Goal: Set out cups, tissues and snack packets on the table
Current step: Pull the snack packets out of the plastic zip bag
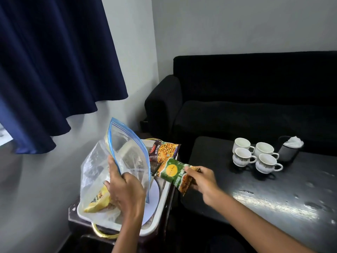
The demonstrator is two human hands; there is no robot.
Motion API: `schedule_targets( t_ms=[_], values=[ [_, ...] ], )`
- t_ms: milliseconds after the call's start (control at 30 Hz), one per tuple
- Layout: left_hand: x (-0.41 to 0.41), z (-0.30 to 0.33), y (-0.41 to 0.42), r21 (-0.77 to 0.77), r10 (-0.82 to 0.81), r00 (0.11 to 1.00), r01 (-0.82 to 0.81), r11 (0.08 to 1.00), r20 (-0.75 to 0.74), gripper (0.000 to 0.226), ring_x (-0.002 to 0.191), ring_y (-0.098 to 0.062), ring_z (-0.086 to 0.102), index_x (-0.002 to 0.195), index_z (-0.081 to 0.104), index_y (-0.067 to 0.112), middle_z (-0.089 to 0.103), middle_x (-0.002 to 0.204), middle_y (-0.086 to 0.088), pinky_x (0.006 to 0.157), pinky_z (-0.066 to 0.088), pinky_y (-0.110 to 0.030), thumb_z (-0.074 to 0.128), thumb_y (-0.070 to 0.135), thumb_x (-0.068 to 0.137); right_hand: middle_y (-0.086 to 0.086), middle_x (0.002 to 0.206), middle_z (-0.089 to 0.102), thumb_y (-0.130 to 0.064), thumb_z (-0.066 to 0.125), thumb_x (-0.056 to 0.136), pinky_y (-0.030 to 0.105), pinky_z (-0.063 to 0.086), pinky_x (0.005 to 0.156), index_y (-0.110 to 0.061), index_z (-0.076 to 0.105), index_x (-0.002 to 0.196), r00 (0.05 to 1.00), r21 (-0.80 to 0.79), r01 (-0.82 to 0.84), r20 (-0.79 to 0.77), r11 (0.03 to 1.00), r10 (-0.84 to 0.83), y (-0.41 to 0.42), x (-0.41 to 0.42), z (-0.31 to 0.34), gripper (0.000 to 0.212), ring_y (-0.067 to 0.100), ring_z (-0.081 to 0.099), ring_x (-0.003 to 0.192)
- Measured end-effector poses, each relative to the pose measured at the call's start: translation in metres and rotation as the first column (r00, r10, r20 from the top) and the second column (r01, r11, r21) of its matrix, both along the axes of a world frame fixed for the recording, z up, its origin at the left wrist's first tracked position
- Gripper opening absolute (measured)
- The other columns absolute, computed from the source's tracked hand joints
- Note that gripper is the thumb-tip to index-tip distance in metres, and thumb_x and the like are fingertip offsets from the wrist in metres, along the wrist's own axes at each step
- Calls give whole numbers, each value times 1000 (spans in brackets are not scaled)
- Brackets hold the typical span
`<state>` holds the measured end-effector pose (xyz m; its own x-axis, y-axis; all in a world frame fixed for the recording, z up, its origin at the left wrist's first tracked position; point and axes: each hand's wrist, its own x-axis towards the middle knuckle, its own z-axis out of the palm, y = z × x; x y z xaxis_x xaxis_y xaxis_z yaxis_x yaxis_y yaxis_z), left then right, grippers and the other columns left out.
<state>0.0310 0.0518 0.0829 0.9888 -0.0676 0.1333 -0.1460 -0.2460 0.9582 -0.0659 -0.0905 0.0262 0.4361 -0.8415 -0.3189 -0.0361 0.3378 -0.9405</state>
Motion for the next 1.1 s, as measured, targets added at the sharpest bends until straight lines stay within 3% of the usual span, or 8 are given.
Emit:
schedule_targets(
  t_ms=[200, 467, 600, 700, 767, 900, 1000, 1100],
  values=[
    [4, -2, 0, -40, -61, 995, 58, 998, -79, 73, 127, -52, 40, 148, 26, 37, 55, 138, 0, 99, 38, -64, 31, 2, 85, 19, 106, 67, -28, 70, 83, 50, 51, 91, -1, 60, 103, 975, -82, -154, -175, 985, 138, -1, 56, -4, 35, 32, 63, 100],
    [-2, -2, -3, -50, -87, 994, 84, 995, -69, 69, 129, -45, 41, 148, 29, 36, 50, 143, 3, 105, 35, -60, 32, 5, 87, 11, 125, 54, -20, 63, 88, 38, 48, 93, -9, 48, 124, 965, -247, -78, -261, 966, 11, -14, 76, -3, 40, 25, 56, 110],
    [-5, -2, -6, -29, -121, 988, 119, 992, -100, 68, 128, -53, 38, 148, 25, 39, 52, 140, -13, 102, 34, -65, 31, 7, 89, 9, 131, 53, -6, 51, 92, 36, 45, 98, -8, 53, 127, 928, -429, -201, -372, 881, 30, -9, 61, -7, 36, 23, 52, 117],
    [-13, 0, -8, -22, -166, 980, 164, 986, -111, 68, 127, -57, 36, 148, 23, 40, 51, 137, -23, 100, 35, -68, 32, 6, 89, 3, 142, 46, -9, 42, 94, 41, 31, 105, -17, 48, 135, 799, -525, -488, -590, 697, 116, 1, 53, -18, 42, 24, 37, 131],
    [-18, 1, -10, -6, -193, 975, 193, 981, -107, 68, 126, -57, 35, 148, 23, 38, 50, 136, -26, 99, 36, -67, 33, 5, 89, -6, 154, 26, -21, 40, 95, 44, 22, 106, -28, 34, 143, 656, -461, -652, -740, 602, 145, 8, 55, -24, 49, 24, 21, 137],
    [-21, -2, -11, 42, -227, 968, 233, 972, -107, 67, 126, -56, 36, 149, 21, 36, 50, 136, -26, 100, 36, -65, 35, 6, 92, -10, 157, 10, -33, 41, 95, 45, 19, 102, -35, 24, 145, 570, -369, -705, -803, 605, 174, 13, 61, -28, 53, 25, 13, 137],
    [-20, -4, -12, 46, -231, 967, 237, 970, -112, 66, 128, -54, 36, 149, 20, 37, 47, 137, -27, 102, 35, -64, 37, 8, 92, -6, 150, 25, -27, 44, 93, 40, 22, 96, -34, 39, 137, 664, -416, -616, -732, 669, 156, 8, 58, -19, 44, 22, 20, 132],
    [-23, -5, -14, 38, -240, 967, 244, 969, -87, 67, 137, -41, 33, 150, 20, 36, 40, 150, -10, 110, 31, -57, 38, 7, 92, -1, 123, 49, -12, 51, 89, 35, 35, 97, -26, 59, 113, 900, -600, -297, -435, 743, 8, 6, 50, 2, 28, 21, 43, 118]
  ],
)
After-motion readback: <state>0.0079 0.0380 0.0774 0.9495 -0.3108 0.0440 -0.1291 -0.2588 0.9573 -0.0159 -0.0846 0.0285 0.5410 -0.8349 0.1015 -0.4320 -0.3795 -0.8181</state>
